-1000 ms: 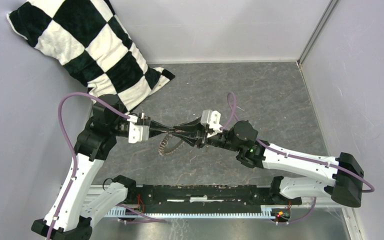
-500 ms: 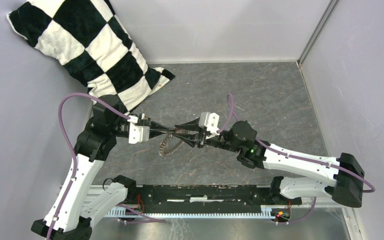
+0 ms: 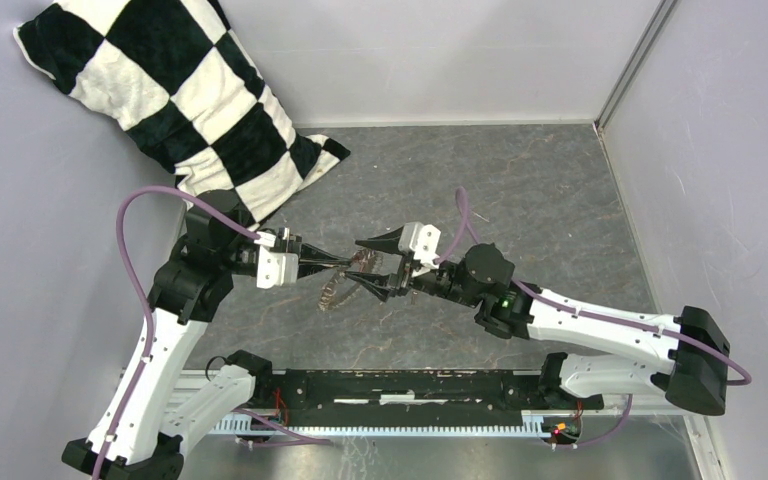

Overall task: Put the keys on the keyring
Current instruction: Adjust the keyring.

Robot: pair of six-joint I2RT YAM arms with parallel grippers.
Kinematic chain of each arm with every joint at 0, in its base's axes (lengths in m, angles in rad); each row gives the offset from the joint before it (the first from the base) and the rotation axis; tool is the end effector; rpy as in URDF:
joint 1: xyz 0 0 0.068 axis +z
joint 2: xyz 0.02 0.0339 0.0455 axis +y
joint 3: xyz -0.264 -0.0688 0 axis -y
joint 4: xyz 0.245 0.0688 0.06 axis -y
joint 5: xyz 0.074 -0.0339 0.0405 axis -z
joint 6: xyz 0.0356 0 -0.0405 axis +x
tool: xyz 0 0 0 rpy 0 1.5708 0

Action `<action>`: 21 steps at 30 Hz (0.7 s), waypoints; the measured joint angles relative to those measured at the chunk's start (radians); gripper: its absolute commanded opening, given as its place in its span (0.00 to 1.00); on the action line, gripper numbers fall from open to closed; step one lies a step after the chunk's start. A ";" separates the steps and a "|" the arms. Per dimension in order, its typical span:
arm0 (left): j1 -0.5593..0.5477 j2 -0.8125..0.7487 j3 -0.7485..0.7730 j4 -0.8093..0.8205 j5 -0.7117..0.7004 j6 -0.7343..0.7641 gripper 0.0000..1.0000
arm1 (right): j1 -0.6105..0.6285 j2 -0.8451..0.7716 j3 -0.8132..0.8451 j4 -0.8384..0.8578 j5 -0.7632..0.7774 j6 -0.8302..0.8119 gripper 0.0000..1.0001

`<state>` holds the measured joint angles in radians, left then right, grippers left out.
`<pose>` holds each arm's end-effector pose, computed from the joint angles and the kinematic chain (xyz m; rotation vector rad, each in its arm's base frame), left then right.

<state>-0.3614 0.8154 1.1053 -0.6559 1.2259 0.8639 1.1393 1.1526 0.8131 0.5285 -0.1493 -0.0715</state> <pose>0.1163 -0.0798 0.4024 1.5377 0.8554 -0.8083 0.1085 0.2484 0.3503 -0.9336 1.1184 0.9864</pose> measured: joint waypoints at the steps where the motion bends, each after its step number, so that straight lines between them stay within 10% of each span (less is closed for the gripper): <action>1: 0.000 0.000 0.000 0.000 0.000 0.000 0.02 | 0.005 -0.002 -0.007 0.017 0.011 0.010 0.64; 21: 0.000 -0.003 -0.009 0.000 -0.001 0.000 0.02 | 0.057 -0.033 0.015 -0.130 0.067 -0.072 0.63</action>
<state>-0.3618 0.8124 1.0962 -0.6563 1.2247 0.8639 1.1961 1.1194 0.8284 0.3988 -0.0826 -0.1440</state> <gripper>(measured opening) 0.034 0.657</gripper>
